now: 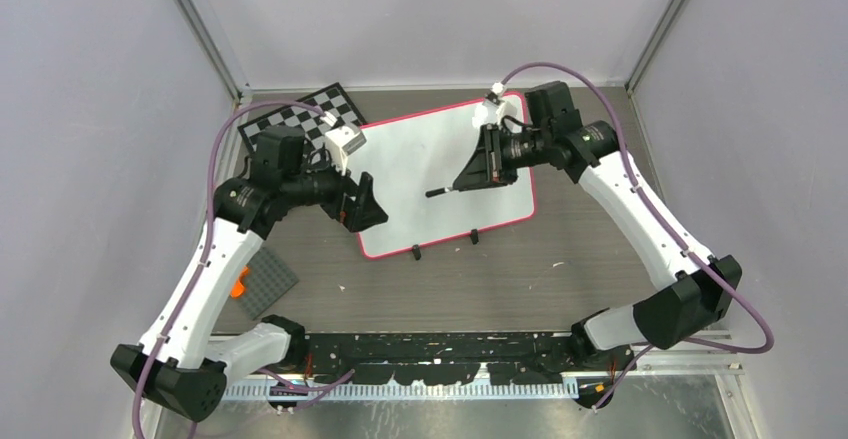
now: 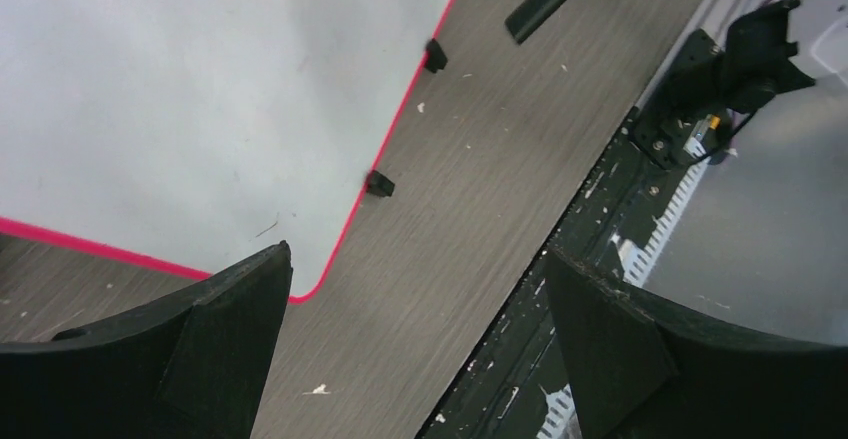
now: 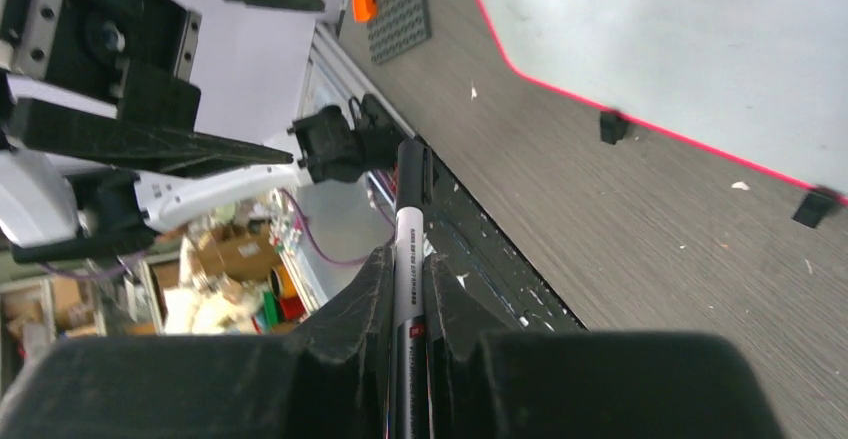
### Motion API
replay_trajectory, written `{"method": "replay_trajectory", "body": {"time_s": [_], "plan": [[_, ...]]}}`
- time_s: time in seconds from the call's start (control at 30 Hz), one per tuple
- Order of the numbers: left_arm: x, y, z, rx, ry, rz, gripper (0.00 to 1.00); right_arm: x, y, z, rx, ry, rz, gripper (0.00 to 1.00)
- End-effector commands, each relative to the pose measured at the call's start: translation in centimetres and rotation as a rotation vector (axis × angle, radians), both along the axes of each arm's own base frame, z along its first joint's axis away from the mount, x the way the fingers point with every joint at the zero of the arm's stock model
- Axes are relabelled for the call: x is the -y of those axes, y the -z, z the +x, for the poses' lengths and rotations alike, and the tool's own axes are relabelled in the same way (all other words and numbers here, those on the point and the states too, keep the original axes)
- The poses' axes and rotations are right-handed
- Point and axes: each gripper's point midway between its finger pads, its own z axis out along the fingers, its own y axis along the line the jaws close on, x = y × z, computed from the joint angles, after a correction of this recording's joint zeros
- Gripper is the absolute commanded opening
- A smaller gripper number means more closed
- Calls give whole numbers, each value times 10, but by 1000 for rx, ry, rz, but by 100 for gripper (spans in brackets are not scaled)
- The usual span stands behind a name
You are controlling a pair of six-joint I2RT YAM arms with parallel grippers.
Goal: Write a sentence on the whiteboard
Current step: Open the whiteboard marker at the center of the board.
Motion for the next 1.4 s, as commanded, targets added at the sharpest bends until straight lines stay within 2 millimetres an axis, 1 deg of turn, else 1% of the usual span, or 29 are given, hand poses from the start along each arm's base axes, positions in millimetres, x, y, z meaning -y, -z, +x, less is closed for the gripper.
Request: {"method": "replay_trajectory", "body": {"time_s": [0.0,0.1,0.17,0.2,0.3,0.4,0.5,0.73,0.8,0.9,1.07,1.1,1.2,1.23,1.3,1.37], "plan": [[17,-28,-19,83,119,-141,100,-13,-30,-33,199,-122,30,0],[24,-26,-28,63,132,-193,99,-19,-28,-55,209,-161,32,0],[27,-26,-33,36,139,-226,95,-21,-27,-63,211,-170,26,0],[28,-26,-36,22,148,-237,93,-22,-29,-64,214,-165,35,0],[35,-26,-40,36,193,-234,87,-28,-33,-61,225,-161,74,0],[40,-35,-41,34,225,-252,81,-37,-40,-58,198,-178,108,0],[50,-33,-46,58,287,-241,78,-44,-46,-54,211,-189,128,0],[63,-42,-45,112,351,-237,69,-55,-46,-69,222,-261,125,0],[66,-40,-46,119,373,-223,64,-58,-48,-73,225,-280,131,0],[71,-35,-48,149,425,-188,55,-61,-51,-75,243,-299,132,0],[74,-34,-51,170,482,-158,40,-61,-55,-76,252,-300,137,0],[74,-34,-53,171,489,-155,32,-60,-55,-75,254,-298,136,0],[72,-34,-56,177,502,-150,6,-56,-53,-76,270,-295,115,0],[70,-33,-58,178,505,-147,1,-54,-51,-75,270,-290,106,0],[66,-29,-62,174,507,-133,0,-50,-50,-70,258,-267,103,0],[59,-19,-64,162,500,-108,0,-44,-52,-67,252,-252,108,0]]}}
